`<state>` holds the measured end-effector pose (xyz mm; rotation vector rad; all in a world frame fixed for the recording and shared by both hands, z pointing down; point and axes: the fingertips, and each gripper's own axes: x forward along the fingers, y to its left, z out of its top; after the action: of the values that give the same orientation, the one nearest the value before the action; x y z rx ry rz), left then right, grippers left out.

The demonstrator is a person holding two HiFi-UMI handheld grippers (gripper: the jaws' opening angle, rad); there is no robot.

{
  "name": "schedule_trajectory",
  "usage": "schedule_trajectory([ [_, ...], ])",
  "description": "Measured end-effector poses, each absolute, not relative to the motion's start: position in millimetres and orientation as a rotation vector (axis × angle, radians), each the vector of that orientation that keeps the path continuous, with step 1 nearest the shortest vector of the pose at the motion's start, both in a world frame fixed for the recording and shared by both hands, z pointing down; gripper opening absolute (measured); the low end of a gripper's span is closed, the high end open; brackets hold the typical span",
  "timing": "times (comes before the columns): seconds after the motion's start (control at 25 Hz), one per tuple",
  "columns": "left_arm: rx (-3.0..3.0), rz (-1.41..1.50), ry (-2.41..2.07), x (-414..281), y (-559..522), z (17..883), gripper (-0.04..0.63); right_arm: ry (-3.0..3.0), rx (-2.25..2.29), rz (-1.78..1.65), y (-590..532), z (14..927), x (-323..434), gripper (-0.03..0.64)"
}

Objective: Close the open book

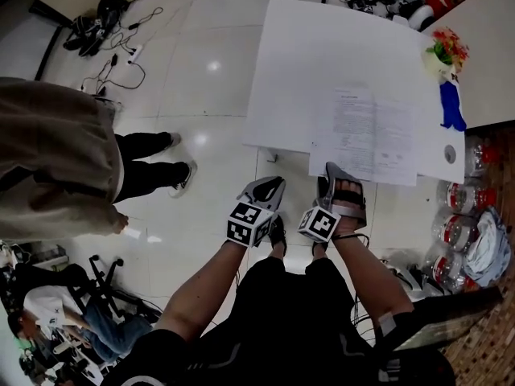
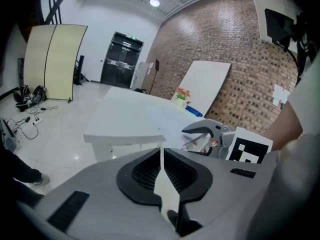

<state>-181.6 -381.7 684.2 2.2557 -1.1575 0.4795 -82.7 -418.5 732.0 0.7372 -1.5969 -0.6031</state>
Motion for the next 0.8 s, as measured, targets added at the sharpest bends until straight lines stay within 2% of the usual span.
schedule_trajectory([
  [0.24,2.261,0.462,-1.162,-181,-389,683,0.009,-1.591,0.823,-0.554,-431,736,-72,0.205],
  [0.32,2.270,0.457,-1.155,-180,-391,679,0.009,-1.617,0.846,-0.558,-431,728,-74,0.143],
  [0.4,2.280,0.451,-1.154,-179,-394,674,0.009,-1.664,0.889,-0.553,-430,716,-77,0.044],
  [0.44,2.281,0.444,-1.157,-178,-396,671,0.009,-1.687,0.911,-0.542,-431,711,-78,0.034],
  [0.8,2.326,0.383,-1.166,-156,-407,635,0.009,-1.879,1.165,-0.347,-433,646,-53,0.020],
])
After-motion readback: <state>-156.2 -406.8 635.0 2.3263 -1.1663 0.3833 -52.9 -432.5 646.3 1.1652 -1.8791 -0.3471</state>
